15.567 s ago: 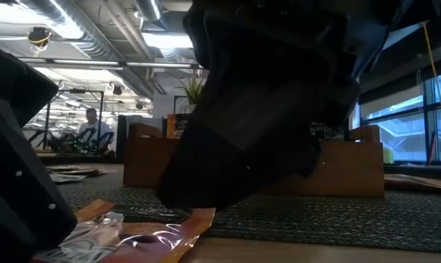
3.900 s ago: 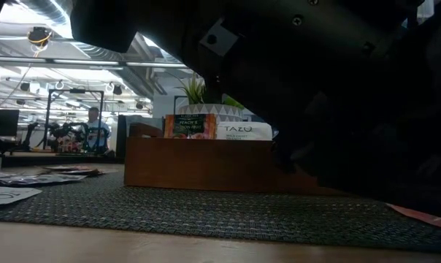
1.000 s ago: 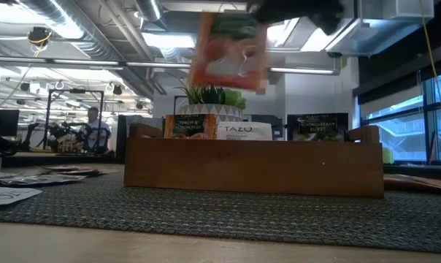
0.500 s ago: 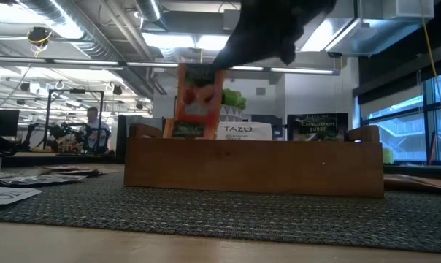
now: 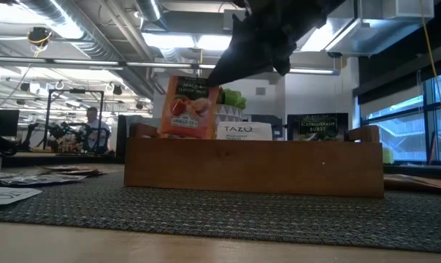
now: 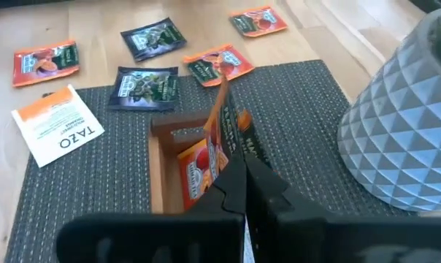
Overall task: Pick & Place Tea
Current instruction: Put the orange tea bag into the left section of the wooden organizer
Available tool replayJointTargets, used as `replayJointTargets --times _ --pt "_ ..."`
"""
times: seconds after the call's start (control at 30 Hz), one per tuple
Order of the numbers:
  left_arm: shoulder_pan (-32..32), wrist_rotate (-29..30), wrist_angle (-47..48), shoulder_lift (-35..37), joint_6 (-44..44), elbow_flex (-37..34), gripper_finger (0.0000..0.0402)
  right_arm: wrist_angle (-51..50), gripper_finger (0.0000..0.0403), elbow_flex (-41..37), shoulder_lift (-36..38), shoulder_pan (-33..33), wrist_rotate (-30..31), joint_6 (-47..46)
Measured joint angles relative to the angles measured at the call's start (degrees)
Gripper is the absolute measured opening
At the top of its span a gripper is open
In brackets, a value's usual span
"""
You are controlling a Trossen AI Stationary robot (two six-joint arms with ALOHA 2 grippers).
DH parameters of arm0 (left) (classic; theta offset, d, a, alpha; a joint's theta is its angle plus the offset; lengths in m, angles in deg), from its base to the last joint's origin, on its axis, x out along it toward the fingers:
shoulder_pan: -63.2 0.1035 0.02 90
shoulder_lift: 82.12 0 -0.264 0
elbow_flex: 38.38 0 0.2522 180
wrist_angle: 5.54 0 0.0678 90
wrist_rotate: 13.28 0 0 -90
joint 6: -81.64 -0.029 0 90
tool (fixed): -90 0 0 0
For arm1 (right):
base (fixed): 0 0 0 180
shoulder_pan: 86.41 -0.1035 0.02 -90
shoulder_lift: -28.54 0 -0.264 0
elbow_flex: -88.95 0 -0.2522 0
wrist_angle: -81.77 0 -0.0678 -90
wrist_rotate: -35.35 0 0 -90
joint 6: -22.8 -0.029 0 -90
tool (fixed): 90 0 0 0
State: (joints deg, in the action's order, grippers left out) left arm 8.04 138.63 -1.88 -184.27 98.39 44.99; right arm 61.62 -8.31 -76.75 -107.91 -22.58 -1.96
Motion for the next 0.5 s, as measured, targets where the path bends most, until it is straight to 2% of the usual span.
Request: replayJointTargets --times 0.23,0.5 --pt "0.1 -0.3 0.0 0.0 0.3 0.0 0.0189 2.8 0.0003 0.0 -3.6 0.0 -0.6 0.2" --pt "0.1 -0.5 0.0 0.0 0.4 0.0 0.019 2.6 0.004 0.0 -4.0 0.0 -2.3 2.7"
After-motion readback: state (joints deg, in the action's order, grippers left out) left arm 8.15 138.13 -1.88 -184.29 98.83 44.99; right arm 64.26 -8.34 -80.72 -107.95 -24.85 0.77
